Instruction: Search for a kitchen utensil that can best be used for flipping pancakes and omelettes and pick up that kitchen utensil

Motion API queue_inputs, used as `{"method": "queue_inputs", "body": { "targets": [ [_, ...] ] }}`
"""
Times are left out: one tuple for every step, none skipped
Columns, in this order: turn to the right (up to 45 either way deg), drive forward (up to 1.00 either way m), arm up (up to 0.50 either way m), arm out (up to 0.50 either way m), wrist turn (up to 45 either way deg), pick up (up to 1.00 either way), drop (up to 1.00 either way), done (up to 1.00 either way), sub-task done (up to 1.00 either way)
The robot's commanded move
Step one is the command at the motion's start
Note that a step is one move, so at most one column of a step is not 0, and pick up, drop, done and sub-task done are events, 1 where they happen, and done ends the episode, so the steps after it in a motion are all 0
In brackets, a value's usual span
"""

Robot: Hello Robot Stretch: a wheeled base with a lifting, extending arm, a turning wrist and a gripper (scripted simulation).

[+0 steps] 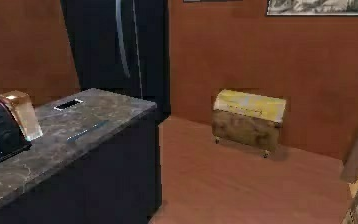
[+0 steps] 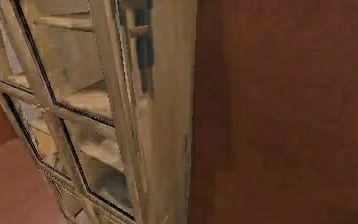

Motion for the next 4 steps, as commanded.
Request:
{"method": "queue_inputs", "body": {
  "targets": [
    [-45.0,0.00,0.00,0.00,0.0,0.00,0.00,0.00,0.00],
    [-15.0,0.00,0.00,0.00,0.0,0.00,0.00,0.00,0.00],
    [0.0,0.30,0.00,0.00,0.0,0.00,0.00,0.00,0.00],
    [-45.0,0.00,0.00,0.00,0.0,0.00,0.00,0.00,0.00]
  ]
}}
